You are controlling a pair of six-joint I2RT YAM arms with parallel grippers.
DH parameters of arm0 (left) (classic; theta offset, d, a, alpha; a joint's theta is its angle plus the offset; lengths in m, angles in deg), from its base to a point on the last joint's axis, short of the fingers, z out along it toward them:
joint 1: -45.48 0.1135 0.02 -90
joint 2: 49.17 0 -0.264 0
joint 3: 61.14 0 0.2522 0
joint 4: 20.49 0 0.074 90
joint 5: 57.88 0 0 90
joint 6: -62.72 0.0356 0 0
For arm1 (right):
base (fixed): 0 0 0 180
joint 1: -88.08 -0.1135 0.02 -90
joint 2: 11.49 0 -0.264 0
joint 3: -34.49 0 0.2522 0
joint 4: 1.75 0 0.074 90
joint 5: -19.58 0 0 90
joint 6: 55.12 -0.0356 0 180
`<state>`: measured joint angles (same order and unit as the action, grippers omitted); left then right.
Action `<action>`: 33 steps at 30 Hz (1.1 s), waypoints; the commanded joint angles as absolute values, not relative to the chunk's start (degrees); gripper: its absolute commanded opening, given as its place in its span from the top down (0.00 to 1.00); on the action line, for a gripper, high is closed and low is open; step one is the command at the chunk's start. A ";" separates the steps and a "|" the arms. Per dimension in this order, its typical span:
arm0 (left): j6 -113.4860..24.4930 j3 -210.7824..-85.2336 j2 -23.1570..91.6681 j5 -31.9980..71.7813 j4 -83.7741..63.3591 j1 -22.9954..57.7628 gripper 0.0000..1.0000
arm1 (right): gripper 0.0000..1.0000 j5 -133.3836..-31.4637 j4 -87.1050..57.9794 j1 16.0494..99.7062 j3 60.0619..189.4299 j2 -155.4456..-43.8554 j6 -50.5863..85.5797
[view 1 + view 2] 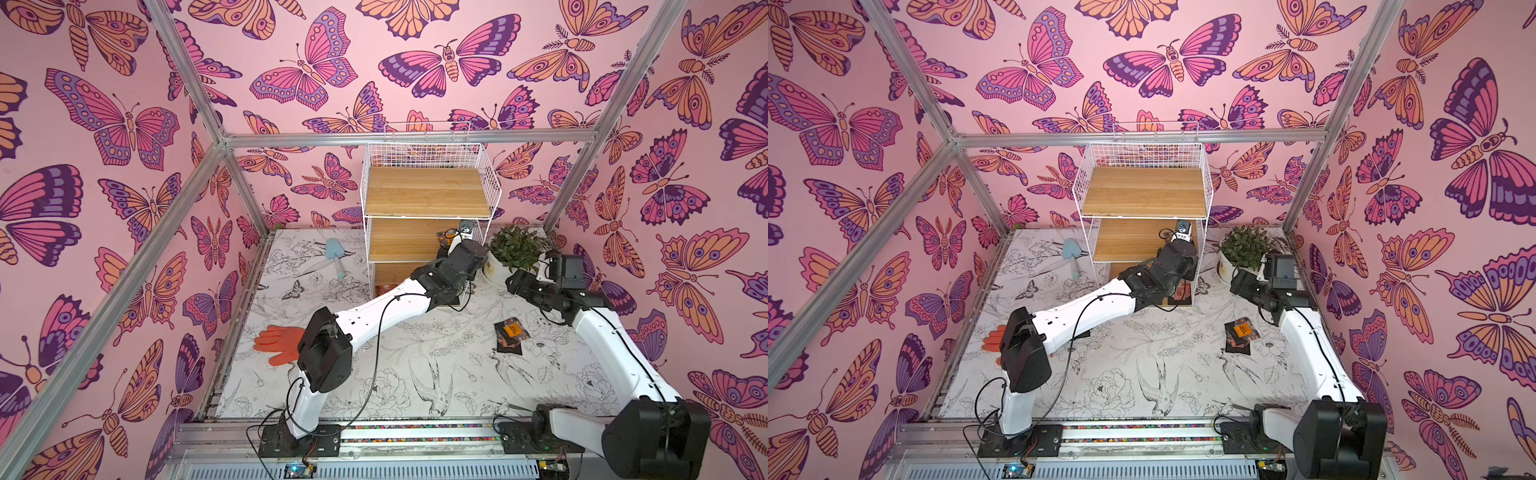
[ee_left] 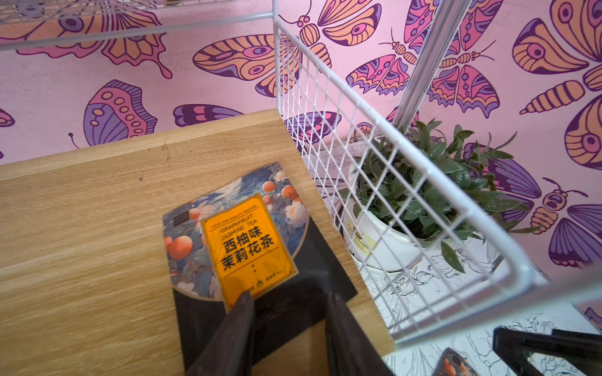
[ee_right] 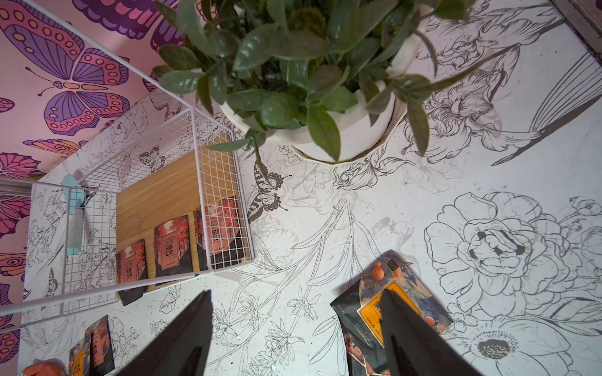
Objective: Remove the tea bags from the shelf
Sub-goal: Pick up the tea bag from the shelf.
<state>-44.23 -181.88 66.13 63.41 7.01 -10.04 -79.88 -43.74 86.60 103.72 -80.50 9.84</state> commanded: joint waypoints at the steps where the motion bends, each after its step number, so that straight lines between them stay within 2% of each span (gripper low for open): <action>1: -45.83 -180.25 66.63 62.45 11.66 -8.08 0.67 | 0.17 -79.57 -43.90 87.23 105.83 -80.93 10.65; 8: -45.90 -179.87 65.99 62.36 11.68 -7.69 0.80 | 0.17 -79.52 -43.82 87.35 105.78 -80.83 10.67; 15: -46.77 -178.83 65.08 61.74 11.64 -7.09 0.99 | 0.17 -79.57 -43.82 87.43 105.82 -80.75 10.56; 33: -46.57 -175.89 59.88 61.74 10.85 -6.83 1.00 | 0.17 -79.74 -43.77 87.64 106.06 -80.66 10.36</action>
<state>-44.77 -177.29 61.59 61.49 8.39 -8.69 -79.90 -43.74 87.26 103.91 -80.54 9.84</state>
